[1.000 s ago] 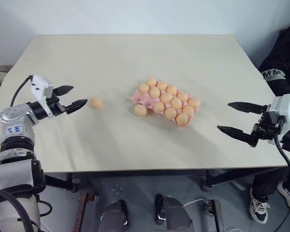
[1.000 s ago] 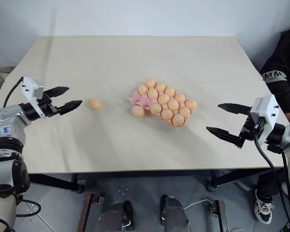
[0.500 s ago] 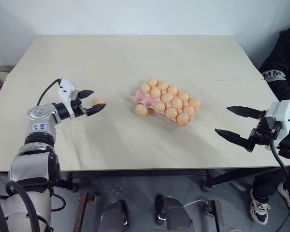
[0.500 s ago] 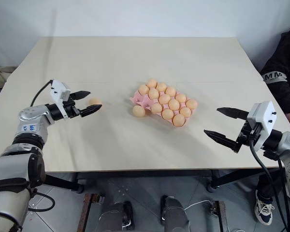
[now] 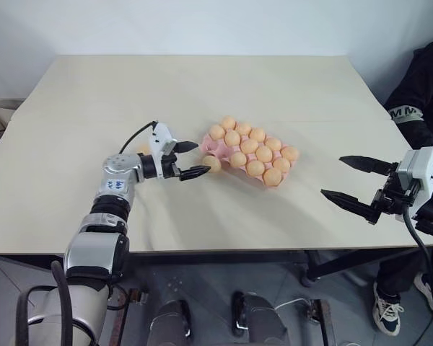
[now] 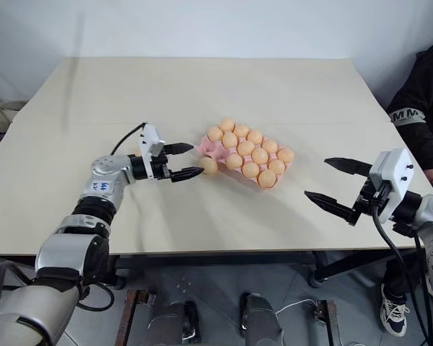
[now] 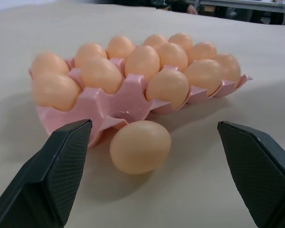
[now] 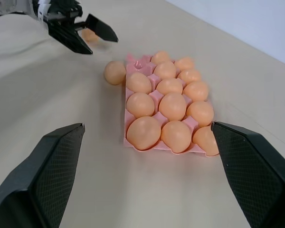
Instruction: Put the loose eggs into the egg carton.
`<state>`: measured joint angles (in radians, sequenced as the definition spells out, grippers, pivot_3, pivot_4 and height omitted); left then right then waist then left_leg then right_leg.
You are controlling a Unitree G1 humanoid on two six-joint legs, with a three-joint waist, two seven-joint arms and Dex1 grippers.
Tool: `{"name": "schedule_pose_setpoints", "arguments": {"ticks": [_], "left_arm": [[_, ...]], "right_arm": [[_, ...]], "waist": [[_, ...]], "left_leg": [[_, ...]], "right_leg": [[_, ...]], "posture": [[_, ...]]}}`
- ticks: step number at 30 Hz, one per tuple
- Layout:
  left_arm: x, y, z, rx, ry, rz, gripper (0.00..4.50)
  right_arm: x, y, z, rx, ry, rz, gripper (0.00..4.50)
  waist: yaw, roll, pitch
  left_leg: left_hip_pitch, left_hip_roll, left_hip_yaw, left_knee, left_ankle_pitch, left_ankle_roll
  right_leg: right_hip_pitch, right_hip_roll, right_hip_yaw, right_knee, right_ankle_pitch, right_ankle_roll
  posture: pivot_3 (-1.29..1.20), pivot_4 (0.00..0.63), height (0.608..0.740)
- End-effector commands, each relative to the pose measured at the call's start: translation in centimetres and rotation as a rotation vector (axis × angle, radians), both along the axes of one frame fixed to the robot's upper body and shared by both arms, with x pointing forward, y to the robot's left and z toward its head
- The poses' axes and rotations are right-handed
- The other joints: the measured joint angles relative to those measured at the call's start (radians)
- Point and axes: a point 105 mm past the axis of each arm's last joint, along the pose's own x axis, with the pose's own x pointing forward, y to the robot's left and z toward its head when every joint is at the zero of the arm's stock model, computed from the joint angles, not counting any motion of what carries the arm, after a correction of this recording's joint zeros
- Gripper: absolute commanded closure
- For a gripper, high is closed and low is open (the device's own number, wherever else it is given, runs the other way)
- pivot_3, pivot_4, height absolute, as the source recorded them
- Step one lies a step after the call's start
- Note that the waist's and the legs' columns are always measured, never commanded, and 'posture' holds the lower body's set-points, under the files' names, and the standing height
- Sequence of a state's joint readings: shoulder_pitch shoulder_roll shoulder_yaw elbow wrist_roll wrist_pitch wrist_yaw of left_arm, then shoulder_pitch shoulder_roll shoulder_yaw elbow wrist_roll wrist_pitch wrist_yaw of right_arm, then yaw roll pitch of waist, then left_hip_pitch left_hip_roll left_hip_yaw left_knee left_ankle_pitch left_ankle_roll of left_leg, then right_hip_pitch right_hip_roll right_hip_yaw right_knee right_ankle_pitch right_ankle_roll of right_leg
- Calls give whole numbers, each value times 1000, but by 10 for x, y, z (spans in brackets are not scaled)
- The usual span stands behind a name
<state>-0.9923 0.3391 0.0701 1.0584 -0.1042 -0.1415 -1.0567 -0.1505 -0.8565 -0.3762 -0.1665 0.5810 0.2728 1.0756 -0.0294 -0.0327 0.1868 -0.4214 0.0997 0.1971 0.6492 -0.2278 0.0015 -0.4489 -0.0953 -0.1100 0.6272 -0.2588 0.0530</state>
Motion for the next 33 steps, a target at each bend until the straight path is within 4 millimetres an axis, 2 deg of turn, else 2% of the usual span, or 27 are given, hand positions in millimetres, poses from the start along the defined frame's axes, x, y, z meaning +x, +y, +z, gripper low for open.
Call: {"name": "schedule_pose_setpoints", "arguments": {"ticks": [1,10,18,22,24,26,33], "left_arm": [[5,-7,-3,9,-3,52,0],[14,-25,-9,27,12,128,0],[14,-34,-13,57,34,117,0],[16,-35,-12,53,32,136,864],[17,-35,-12,54,33,142,1588],[17,-34,-12,50,32,149,2130],[17,-29,-5,43,24,141,2130]], "right_arm": [[-2,-1,9,9,-46,-11,38],[-5,-3,7,7,-41,-32,38],[-5,-3,6,7,-42,-47,38],[-4,-4,6,5,-39,-55,0],[-4,-4,6,4,-38,-57,0],[-3,-4,6,3,-37,-59,0],[-3,-4,6,-1,-36,-60,0]], "waist": [[1,0,0],[2,0,0],[2,0,0],[2,0,0],[2,0,0],[2,0,0],[2,-1,0]], "left_leg": [[0,0,0,0,0,0],[0,0,-1,0,1,2],[0,0,-1,0,-1,-1],[0,-1,-1,0,-1,-1],[0,-1,-1,0,-1,-1],[0,-1,-1,0,-1,-1],[0,-1,-1,0,-1,-1]], "right_leg": [[0,0,0,0,0,0],[0,0,-1,0,0,0],[1,0,-1,-1,0,1],[1,-1,-1,-2,0,1],[1,-1,-1,-2,0,1],[1,-1,-1,-2,0,1],[1,-1,-1,-2,0,1]], "posture": [[0,150,740],[0,150,740],[0,150,740],[0,150,740],[0,150,740],[0,150,740],[0,150,740]]}}
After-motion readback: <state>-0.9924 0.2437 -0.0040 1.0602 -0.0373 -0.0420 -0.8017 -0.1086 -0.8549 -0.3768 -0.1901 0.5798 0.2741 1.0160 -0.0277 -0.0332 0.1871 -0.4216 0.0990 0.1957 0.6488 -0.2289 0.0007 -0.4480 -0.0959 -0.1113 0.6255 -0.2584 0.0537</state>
